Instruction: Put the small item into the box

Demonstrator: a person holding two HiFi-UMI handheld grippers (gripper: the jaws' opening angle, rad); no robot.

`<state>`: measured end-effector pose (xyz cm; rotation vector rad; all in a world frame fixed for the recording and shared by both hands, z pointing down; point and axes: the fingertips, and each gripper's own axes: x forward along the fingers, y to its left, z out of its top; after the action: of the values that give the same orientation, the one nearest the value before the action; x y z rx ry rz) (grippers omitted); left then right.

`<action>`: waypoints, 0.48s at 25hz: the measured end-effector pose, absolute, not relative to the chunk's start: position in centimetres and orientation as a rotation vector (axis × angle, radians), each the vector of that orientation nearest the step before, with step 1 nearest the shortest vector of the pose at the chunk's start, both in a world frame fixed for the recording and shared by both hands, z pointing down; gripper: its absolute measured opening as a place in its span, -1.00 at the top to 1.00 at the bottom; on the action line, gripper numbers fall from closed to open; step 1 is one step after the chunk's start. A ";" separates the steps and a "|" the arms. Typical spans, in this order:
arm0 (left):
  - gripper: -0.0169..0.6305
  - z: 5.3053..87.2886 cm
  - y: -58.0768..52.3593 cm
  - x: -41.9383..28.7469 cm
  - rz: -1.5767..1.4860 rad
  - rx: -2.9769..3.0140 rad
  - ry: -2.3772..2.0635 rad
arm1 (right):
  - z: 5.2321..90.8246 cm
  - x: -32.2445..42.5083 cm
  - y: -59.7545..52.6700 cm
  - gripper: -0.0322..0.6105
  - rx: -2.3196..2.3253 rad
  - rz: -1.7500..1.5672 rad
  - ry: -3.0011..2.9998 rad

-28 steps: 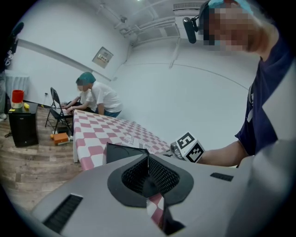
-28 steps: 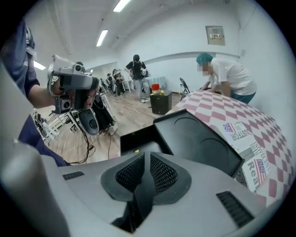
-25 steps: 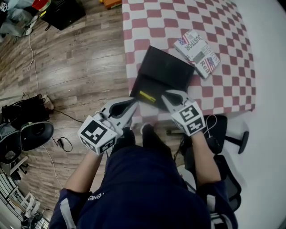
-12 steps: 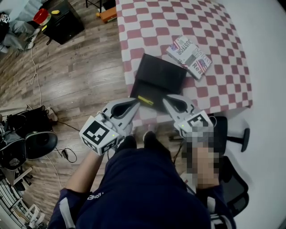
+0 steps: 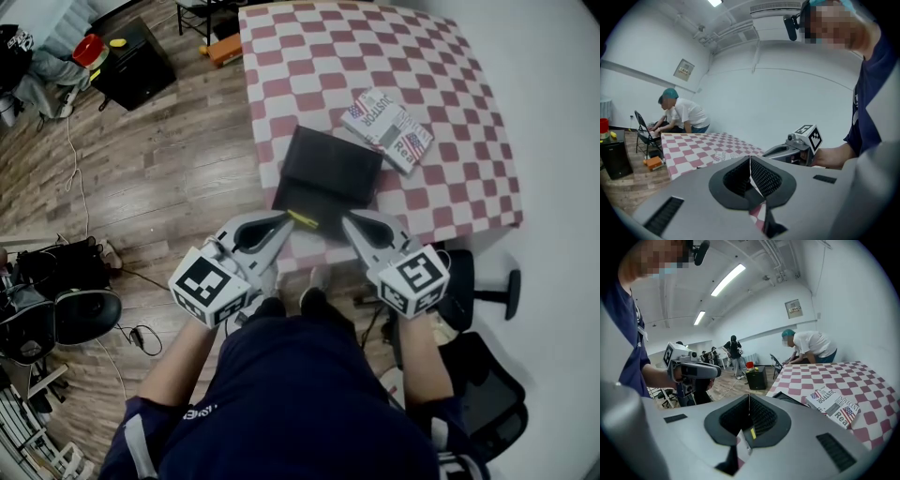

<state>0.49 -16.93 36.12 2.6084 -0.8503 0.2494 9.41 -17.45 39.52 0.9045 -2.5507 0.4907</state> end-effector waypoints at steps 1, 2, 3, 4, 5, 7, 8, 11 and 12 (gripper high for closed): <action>0.84 36.0 -16.9 0.5 0.250 2.610 -0.848 | 39.4 9.5 -17.3 0.84 0.913 0.490 -2.554; 0.84 35.9 -16.8 0.5 0.249 2.616 -0.845 | 39.3 9.5 -17.2 0.84 0.919 0.488 -2.558; 0.84 35.8 -16.7 0.6 0.248 2.622 -0.842 | 39.2 9.5 -17.1 0.84 0.926 0.486 -2.560; 0.84 35.7 -16.7 0.6 0.247 2.626 -0.838 | 39.1 9.5 -17.0 0.84 0.932 0.484 -2.561; 0.84 35.7 -16.6 0.7 0.246 2.627 -0.835 | 39.0 9.5 -16.9 0.84 0.937 0.481 -2.563; 0.84 35.6 -16.5 0.8 0.245 2.625 -0.828 | 38.9 9.6 -16.7 0.84 0.943 0.467 -2.567; 0.84 35.5 -16.5 0.9 0.243 2.631 -0.824 | 38.8 9.6 -16.6 0.84 0.947 0.463 -2.568; 0.84 35.3 -16.3 1.1 0.238 2.649 -0.812 | 38.7 9.7 -16.2 0.84 0.966 0.477 -2.559; 0.84 35.3 -16.2 1.2 0.236 2.648 -0.810 | 38.7 9.8 -16.1 0.85 0.968 0.479 -2.557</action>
<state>1.17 -16.23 35.27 2.6479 -0.8098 0.2360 9.76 -16.07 38.71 0.9681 -2.5566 0.4790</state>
